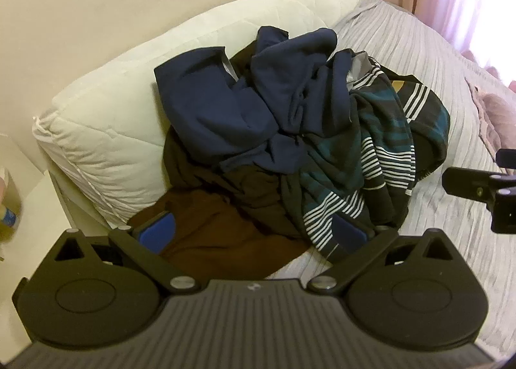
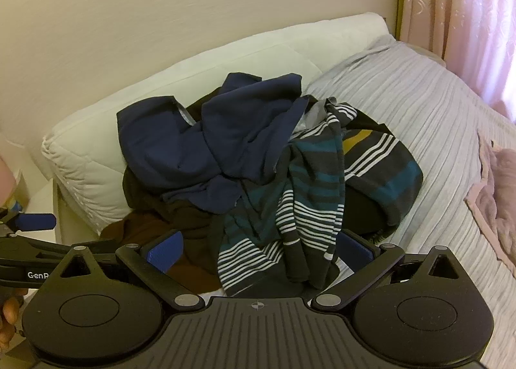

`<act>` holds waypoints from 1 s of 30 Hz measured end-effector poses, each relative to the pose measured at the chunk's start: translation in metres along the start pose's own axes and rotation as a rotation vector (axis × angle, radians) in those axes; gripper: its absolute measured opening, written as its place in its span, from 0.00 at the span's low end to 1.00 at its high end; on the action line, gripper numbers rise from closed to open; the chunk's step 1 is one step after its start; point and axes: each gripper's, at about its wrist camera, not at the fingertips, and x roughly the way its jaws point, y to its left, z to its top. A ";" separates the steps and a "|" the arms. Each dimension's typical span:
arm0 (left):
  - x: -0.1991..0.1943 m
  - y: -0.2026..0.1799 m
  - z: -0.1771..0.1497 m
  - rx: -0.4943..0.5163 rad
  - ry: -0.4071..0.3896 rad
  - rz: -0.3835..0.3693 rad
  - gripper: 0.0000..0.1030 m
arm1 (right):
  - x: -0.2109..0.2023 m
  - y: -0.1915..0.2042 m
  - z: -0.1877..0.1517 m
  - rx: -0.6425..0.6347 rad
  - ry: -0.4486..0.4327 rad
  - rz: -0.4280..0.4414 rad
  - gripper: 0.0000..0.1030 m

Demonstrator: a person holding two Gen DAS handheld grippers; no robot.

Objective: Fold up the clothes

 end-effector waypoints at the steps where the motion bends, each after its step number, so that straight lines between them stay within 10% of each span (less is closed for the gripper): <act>1: 0.000 0.000 0.000 -0.004 0.003 -0.003 0.99 | 0.000 -0.001 -0.001 0.001 0.000 0.000 1.00; 30: -0.012 -0.021 -0.011 0.003 -0.044 -0.015 0.98 | -0.008 -0.020 -0.008 -0.001 0.004 0.040 1.00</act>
